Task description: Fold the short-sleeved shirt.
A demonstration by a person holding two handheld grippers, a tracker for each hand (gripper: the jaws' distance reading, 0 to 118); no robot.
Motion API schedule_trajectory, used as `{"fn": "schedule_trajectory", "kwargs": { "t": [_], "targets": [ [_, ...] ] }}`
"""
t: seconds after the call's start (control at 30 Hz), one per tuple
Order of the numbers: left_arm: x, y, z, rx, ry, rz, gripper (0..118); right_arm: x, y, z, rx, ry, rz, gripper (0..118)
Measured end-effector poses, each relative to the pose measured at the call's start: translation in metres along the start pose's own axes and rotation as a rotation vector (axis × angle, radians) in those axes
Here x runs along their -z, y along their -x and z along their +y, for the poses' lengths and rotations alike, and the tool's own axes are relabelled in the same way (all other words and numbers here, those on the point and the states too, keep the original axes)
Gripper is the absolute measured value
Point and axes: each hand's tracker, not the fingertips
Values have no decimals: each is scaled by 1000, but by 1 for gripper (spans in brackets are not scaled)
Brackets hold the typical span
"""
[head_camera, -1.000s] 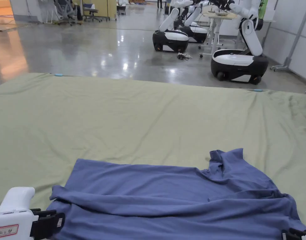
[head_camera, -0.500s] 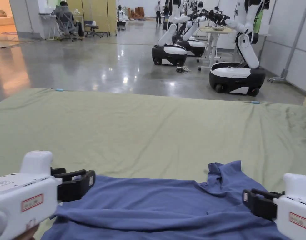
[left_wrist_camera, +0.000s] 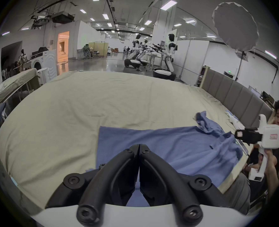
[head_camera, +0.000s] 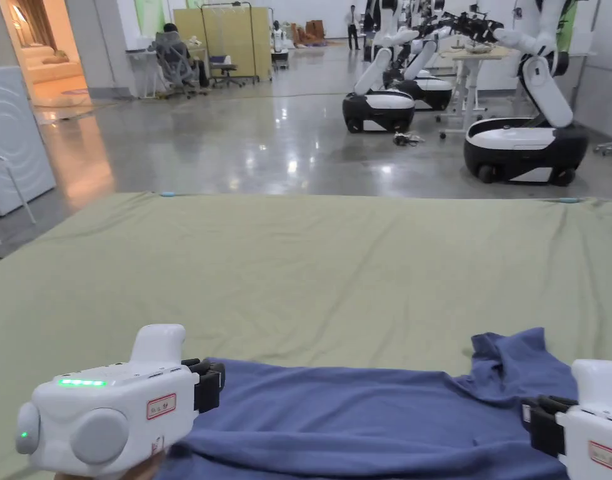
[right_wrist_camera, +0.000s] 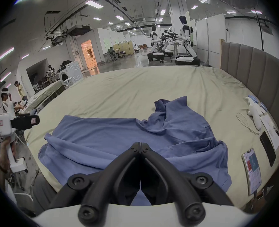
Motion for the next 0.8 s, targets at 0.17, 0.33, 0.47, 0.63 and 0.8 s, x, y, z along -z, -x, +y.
{"fn": "schedule_trajectory", "kwargs": {
  "t": [0.17, 0.33, 0.47, 0.63, 0.8],
  "targets": [
    [53, 36, 35, -103, 112, 23, 24, -2, -4, 1, -3, -10, 16, 0],
    [122, 59, 54, -170, 215, 22, 63, 2, -17, -3, 18, 19, 10, 0],
    [168, 66, 52, -146, 287, 105, 63, -1, -32, -9, 31, 49, -35, 0],
    [197, 63, 42, -122, 397, 153, 30, -8, -57, -17, 69, 75, -87, 0],
    [202, 45, 39, -9, 417, 192, 17, -1, -75, -5, 72, 93, -115, 0]
  ]
}}
